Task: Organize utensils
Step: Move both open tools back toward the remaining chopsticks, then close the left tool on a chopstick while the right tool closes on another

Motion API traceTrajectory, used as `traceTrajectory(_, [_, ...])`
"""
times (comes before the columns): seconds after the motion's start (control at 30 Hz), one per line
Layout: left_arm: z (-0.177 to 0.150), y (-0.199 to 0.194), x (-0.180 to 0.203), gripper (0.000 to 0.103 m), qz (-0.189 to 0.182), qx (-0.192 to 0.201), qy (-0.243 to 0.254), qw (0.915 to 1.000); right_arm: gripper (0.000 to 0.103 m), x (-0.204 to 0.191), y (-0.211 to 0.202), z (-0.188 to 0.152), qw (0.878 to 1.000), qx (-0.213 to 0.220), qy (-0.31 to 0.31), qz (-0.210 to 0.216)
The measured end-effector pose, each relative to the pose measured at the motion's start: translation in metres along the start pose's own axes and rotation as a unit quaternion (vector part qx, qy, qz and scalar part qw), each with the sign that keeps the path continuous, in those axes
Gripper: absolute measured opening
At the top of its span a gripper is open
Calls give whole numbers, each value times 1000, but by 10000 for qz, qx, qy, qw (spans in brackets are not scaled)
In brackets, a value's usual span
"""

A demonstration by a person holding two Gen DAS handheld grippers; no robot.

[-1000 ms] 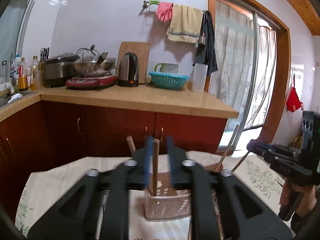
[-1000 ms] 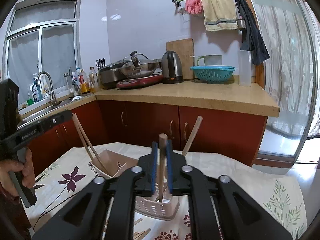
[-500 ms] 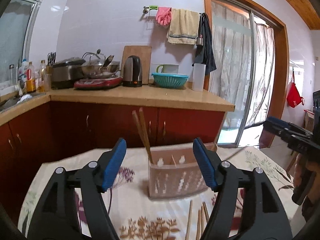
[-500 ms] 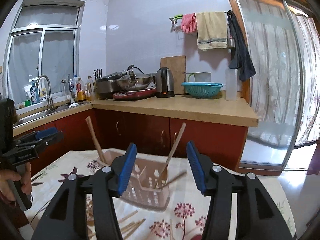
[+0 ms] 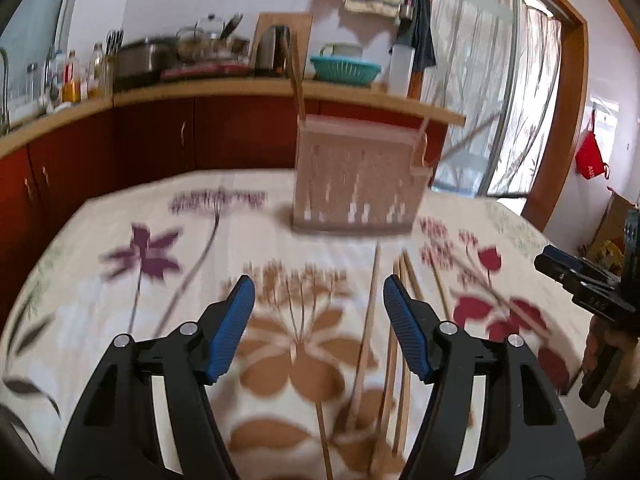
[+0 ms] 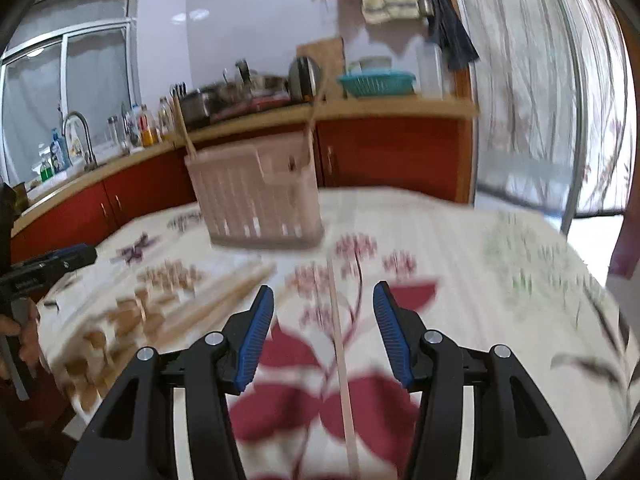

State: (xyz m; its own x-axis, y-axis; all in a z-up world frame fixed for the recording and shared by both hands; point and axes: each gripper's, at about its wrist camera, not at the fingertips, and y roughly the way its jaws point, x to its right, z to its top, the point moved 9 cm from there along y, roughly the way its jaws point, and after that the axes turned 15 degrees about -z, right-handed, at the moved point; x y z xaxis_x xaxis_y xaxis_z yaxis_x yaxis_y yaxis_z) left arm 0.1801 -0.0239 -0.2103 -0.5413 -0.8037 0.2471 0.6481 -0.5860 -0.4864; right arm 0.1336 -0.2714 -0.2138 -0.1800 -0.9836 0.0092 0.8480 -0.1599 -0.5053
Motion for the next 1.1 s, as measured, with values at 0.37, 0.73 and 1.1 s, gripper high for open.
traceTrajectory(0.37, [-68,14,18,45,-130,-467,9,9988,45,10,-1,-60,9995,-311,64,-72])
traceTrajectory(0.73, [-89,22,22,26,-110,-671,86,9977,45,10,-7,-61,9997,-234,94,-14])
traceTrajectory(1.1, [-90,28,20,9,-132,-712,105,9973,45,9,-7,-62,9997,-239,61,-16])
